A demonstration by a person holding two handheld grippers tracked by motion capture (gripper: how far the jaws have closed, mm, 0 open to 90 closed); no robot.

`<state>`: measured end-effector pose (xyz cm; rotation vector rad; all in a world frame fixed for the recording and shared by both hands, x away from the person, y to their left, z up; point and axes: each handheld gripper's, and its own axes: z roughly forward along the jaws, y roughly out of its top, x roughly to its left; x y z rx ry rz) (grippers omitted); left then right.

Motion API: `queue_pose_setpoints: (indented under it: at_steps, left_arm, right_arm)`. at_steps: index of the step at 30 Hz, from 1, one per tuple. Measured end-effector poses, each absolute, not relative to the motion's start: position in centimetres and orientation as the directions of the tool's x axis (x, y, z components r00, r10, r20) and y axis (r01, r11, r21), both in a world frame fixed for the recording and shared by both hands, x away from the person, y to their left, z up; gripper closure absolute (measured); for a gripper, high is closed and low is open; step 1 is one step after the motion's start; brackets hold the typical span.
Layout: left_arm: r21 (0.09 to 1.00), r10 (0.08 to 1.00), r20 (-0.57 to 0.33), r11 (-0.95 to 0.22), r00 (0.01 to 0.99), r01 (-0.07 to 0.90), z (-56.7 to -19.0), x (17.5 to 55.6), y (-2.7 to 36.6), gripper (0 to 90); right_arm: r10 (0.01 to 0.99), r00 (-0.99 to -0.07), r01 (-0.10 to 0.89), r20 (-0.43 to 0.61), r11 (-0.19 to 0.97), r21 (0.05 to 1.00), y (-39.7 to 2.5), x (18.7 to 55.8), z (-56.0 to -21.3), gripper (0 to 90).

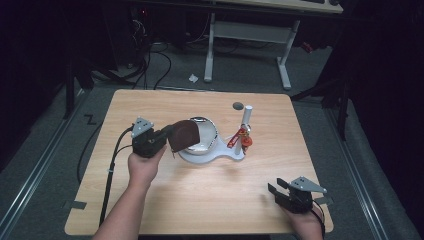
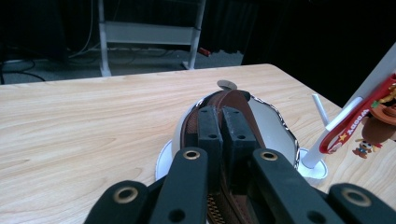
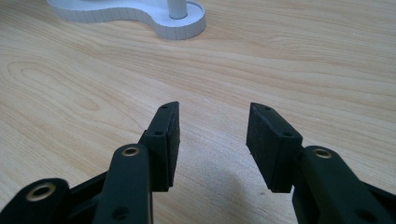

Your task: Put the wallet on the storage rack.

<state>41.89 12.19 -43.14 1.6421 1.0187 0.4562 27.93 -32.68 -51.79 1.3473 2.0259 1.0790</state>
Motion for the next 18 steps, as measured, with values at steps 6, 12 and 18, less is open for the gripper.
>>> queue_pose_setpoints:
  at_steps: [6, 12, 18]
  left_arm:
    - [0.911, 0.808, -0.202, -0.053, 0.553, 0.410, -43.2, 42.3, 11.3, 87.2]
    - [0.899, 0.820, -0.202, -0.061, 0.535, 0.433, -43.5, 42.7, 11.0, 87.0]
    - [0.894, 0.823, -0.220, -0.044, 0.523, 0.445, -43.9, 43.4, 10.8, 86.3]
  right_arm:
    - [0.912, -0.408, 0.538, 0.037, 0.207, 0.817, -32.7, 28.0, -51.8, 54.8]
    - [0.910, -0.412, 0.538, 0.041, 0.206, 0.817, -32.8, 28.0, -51.8, 54.8]
    - [0.910, -0.413, 0.540, 0.046, 0.204, 0.817, -32.8, 28.0, -51.8, 54.8]
